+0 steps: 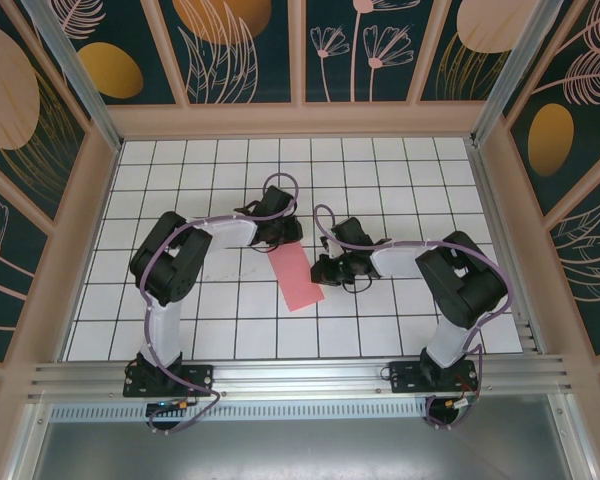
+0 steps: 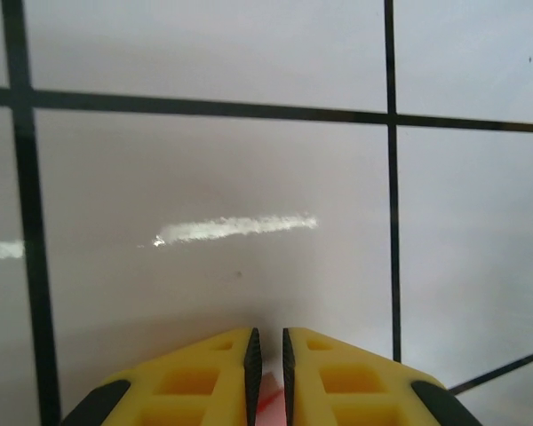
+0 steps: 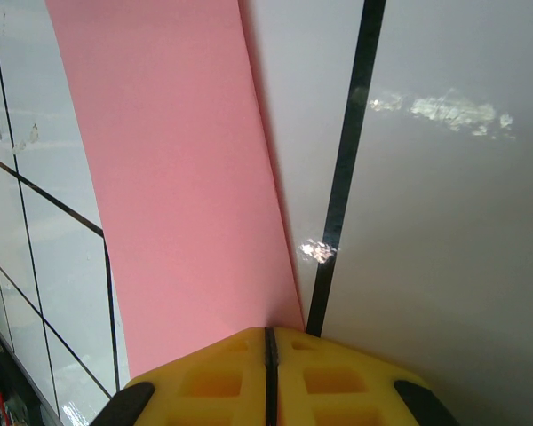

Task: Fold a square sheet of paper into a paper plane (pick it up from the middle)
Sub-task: First fold in half a square sheet of paper at the center of the table, then rotate the square sheet of paper at the center of the table.

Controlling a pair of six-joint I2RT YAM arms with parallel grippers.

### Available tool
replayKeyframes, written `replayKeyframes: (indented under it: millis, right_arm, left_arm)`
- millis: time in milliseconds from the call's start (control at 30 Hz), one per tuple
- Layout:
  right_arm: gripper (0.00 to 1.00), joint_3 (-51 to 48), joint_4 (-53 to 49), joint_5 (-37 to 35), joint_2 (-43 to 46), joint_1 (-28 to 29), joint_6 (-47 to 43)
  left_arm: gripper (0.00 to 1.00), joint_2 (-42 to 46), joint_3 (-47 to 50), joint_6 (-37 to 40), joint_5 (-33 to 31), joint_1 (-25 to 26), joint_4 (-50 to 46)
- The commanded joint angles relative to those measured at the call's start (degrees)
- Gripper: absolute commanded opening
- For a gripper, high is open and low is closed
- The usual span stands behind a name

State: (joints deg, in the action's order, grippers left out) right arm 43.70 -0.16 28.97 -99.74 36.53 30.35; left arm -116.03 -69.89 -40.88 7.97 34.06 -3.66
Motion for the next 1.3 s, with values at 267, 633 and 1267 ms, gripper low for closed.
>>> replayKeyframes:
  millis: [267, 633, 1267]
  right_arm:
    - [0.11, -4.1, -11.1, -5.3, -3.9, 2.0, -0.4]
    - [0.2, 4.2, -13.7, -6.6, 7.3, 4.3, 3.0]
    - [0.22, 10.0, -15.1, -12.4, -2.4, 19.4, 10.7]
  left_arm:
    - [0.21, -0.2, -0.5, 2.0, -7.2, -2.0, -0.7]
    - [0.51, 18.3, 11.0, -4.4, -13.4, -3.3, 0.5]
    - [0.9, 46.3, 41.5, -14.7, -11.0, -3.7, 5.6]
